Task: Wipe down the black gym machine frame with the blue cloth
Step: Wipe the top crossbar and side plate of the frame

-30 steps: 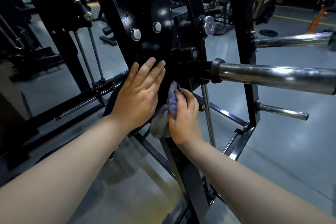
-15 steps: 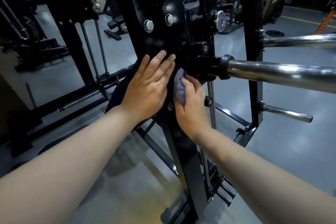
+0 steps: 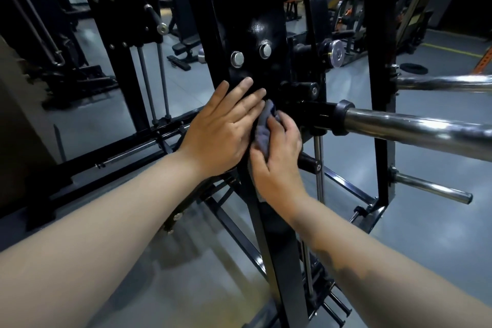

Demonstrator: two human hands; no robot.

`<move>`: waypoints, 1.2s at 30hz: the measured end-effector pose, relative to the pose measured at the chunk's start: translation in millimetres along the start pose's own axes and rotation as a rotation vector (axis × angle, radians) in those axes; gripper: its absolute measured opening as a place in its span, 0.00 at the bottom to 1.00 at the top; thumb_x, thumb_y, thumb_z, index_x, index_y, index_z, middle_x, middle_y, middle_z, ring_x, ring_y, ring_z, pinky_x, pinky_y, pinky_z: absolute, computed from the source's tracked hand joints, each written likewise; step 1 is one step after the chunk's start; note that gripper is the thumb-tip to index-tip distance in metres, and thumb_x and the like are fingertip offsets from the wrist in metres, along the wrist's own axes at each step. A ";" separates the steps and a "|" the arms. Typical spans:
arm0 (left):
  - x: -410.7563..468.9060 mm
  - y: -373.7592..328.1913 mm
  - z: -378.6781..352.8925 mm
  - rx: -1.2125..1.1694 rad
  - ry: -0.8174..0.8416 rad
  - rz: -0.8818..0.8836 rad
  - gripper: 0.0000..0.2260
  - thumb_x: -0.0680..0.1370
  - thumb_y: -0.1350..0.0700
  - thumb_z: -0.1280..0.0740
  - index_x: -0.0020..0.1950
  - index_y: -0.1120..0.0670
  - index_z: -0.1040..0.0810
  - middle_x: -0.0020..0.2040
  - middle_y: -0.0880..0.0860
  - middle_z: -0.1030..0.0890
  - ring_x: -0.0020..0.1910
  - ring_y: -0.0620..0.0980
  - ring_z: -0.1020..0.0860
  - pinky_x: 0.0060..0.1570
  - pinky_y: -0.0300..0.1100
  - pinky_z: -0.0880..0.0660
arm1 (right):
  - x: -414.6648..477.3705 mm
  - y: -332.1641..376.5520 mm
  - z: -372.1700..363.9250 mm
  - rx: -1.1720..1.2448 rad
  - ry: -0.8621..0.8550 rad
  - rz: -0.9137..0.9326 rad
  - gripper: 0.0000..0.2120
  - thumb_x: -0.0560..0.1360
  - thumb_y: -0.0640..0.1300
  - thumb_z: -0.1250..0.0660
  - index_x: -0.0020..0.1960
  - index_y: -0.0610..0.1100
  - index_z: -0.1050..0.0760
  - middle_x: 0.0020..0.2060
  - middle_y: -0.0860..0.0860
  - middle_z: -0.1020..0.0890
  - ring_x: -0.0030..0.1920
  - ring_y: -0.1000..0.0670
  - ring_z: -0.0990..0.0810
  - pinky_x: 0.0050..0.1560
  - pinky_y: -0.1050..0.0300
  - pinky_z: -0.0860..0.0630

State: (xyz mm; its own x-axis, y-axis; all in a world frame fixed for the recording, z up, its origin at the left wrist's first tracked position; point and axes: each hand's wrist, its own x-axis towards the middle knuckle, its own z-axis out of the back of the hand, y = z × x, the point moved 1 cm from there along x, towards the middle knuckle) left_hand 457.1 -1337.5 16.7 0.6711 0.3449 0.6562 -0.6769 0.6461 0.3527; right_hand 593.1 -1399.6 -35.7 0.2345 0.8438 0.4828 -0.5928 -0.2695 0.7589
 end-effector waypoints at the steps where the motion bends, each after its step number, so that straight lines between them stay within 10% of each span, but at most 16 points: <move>1: -2.2 -0.3 -0.9 -0.002 -0.004 0.003 0.22 0.84 0.55 0.42 0.78 0.58 0.33 0.81 0.52 0.38 0.82 0.54 0.47 0.80 0.52 0.60 | -10.9 -11.7 -1.2 -0.030 0.014 -0.005 0.29 0.78 0.48 0.39 0.78 0.45 0.37 0.77 0.50 0.43 0.78 0.49 0.46 0.75 0.67 0.50; 9: -2.0 -12.9 -3.3 -0.079 -0.008 0.088 0.24 0.80 0.55 0.40 0.77 0.59 0.31 0.79 0.52 0.35 0.81 0.54 0.44 0.80 0.53 0.58 | 1.6 -11.3 14.9 0.029 -0.016 -0.081 0.20 0.79 0.43 0.39 0.71 0.45 0.32 0.69 0.49 0.34 0.71 0.47 0.35 0.71 0.54 0.33; 16: 4.4 -6.9 7.5 -0.095 0.058 0.109 0.29 0.79 0.52 0.36 0.78 0.60 0.35 0.80 0.54 0.37 0.81 0.53 0.45 0.80 0.54 0.57 | -5.8 2.8 6.5 -0.026 0.010 0.048 0.30 0.74 0.48 0.41 0.76 0.46 0.37 0.75 0.55 0.41 0.75 0.53 0.45 0.73 0.66 0.48; 22: 6.1 7.1 19.3 -0.095 0.011 0.172 0.27 0.78 0.52 0.37 0.77 0.56 0.32 0.79 0.54 0.36 0.80 0.55 0.41 0.79 0.53 0.58 | -1.8 -15.6 2.6 -0.216 0.032 0.182 0.28 0.76 0.44 0.38 0.75 0.47 0.40 0.75 0.53 0.43 0.74 0.49 0.43 0.71 0.51 0.40; 28: 30.1 24.3 30.8 -0.175 -0.076 0.226 0.28 0.74 0.51 0.35 0.74 0.55 0.30 0.70 0.53 0.30 0.75 0.56 0.36 0.79 0.52 0.53 | 64.3 36.3 18.3 -0.072 -0.025 0.267 0.27 0.78 0.46 0.40 0.76 0.49 0.38 0.67 0.65 0.44 0.72 0.66 0.46 0.68 0.75 0.45; 36: 62.7 50.0 54.0 -0.298 -0.168 0.315 0.26 0.77 0.54 0.41 0.76 0.57 0.31 0.71 0.53 0.30 0.73 0.53 0.35 0.74 0.50 0.43 | 117.5 88.7 30.5 0.049 -0.091 0.409 0.20 0.79 0.51 0.43 0.69 0.46 0.30 0.63 0.52 0.28 0.66 0.57 0.32 0.67 0.70 0.36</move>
State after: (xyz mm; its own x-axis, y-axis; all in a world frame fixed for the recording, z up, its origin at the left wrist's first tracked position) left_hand 449.0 -1320.3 111.5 0.3714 0.4566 0.8085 -0.7073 0.7032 -0.0723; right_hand 591.6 -1338.6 101.7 0.0559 0.6193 0.7832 -0.6140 -0.5972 0.5161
